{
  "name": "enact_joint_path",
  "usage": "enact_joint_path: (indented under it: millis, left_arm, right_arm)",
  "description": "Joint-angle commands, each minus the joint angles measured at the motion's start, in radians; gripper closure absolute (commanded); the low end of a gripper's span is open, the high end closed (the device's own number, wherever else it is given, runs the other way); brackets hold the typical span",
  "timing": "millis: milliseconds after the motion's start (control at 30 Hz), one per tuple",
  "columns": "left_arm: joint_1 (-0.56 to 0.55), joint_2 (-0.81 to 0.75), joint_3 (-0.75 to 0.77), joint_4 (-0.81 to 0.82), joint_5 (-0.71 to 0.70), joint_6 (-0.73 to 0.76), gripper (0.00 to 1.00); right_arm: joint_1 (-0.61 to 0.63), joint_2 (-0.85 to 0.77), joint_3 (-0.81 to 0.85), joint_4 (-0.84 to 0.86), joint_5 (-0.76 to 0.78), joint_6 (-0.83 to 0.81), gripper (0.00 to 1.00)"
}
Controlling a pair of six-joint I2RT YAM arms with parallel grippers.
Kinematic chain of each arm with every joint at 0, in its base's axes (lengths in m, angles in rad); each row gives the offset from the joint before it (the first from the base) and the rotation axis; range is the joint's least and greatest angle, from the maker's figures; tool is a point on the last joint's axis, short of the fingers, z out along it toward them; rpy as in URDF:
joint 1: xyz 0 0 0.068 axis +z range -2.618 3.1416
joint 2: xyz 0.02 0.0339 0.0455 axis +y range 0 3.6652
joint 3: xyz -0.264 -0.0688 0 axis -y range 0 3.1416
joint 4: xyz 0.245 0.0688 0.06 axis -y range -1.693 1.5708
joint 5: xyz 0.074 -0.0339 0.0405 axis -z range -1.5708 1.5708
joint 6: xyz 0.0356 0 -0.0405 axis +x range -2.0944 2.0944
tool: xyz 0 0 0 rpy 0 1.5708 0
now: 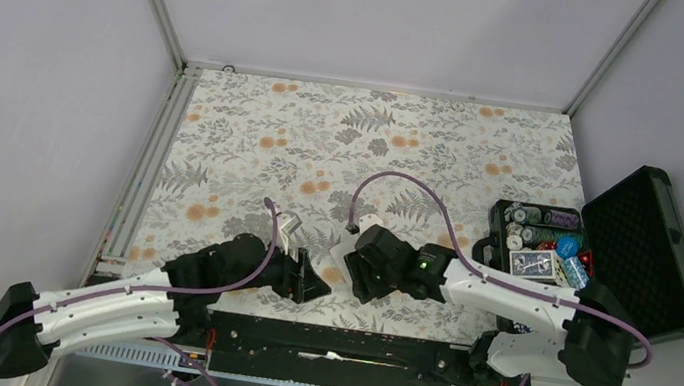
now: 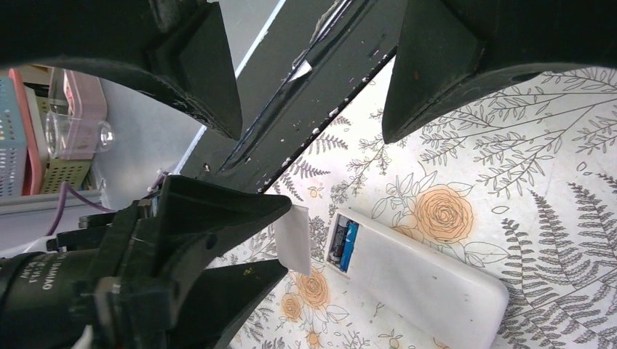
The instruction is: Load the batteries into the remote control
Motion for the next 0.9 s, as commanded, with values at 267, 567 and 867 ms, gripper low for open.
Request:
enact_joint_path:
  millis: [267, 567, 867]
  left_arm:
    - [0.189, 0.07, -0.005, 0.215, 0.34, -0.086, 0.29]
    - [0.219, 0.142, -0.03, 0.291, 0.489, -0.163, 0.32]
    - [0.222, 0.185, -0.06, 0.351, 0.541, -0.199, 0.47]
  right_arm:
    - [0.037, -0.18, -0.117, 0.222, -0.144, -0.229, 0.89]
    - [0.108, -0.196, -0.125, 0.321, -0.159, -0.367, 0.87]
    - [0.141, -0.191, -0.112, 0.387, -0.162, -0.419, 0.87]
